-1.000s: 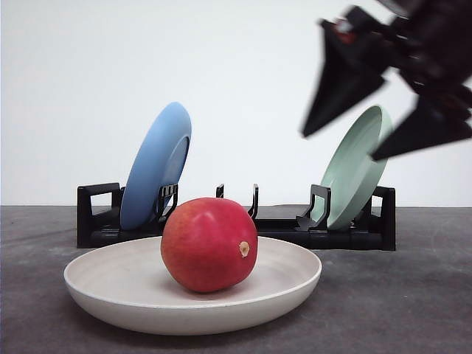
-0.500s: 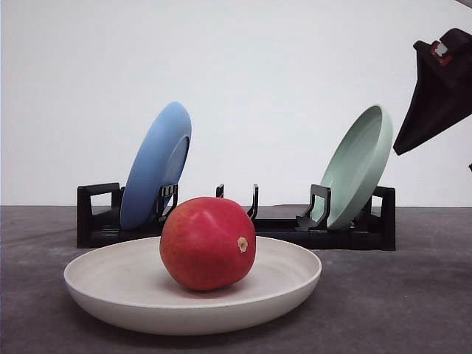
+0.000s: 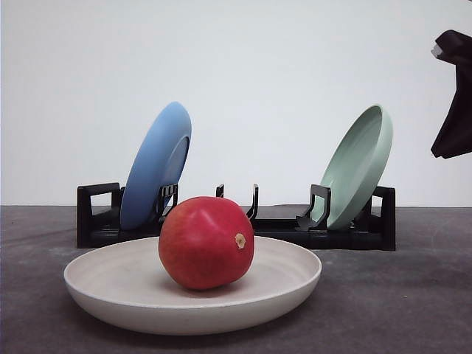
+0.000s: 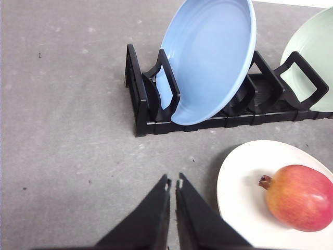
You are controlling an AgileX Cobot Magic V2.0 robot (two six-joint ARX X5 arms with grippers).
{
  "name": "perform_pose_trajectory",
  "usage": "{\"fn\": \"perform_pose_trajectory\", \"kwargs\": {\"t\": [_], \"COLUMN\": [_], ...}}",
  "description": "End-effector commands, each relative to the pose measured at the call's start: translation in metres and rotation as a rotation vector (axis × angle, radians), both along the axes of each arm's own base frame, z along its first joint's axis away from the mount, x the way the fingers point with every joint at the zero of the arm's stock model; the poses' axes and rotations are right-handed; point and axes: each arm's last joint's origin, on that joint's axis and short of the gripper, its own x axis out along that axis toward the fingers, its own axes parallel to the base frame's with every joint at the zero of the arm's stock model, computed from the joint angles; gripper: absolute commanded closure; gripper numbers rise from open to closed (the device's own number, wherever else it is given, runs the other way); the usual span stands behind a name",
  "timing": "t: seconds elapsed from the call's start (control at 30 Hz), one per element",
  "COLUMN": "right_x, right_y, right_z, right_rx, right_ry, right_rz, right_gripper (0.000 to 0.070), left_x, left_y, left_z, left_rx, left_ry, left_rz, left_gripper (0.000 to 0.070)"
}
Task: Place pomegranate in white plate
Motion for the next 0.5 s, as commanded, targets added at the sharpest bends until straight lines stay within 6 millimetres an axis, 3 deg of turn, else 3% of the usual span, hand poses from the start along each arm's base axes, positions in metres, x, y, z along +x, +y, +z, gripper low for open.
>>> {"fn": "perform_pose_trajectory", "kwargs": {"t": [0.0, 0.23, 0.47], "right_x": [0.001, 0.001, 0.001], "right_y": [0.001, 0.001, 0.001], "right_z": [0.001, 0.001, 0.001], "right_rx": [-0.003, -0.003, -0.002], "right_ry": [-0.010, -0.010, -0.011], "right_rz": [0.004, 0.005, 0.005], "right_gripper": [0.0656, 0.0656, 0.0656], "left_x": [0.001, 0.002, 0.000], "left_y": [0.000, 0.002, 0.012], "left_z": [0.004, -0.005, -0.052], "left_rx": [-0.004, -0.003, -0.035], "left_ry": [-0.018, -0.028, -0.146], "left_rz": [0.002, 0.020, 0.111], "left_gripper": [0.0700, 0.0700, 0.0700]}}
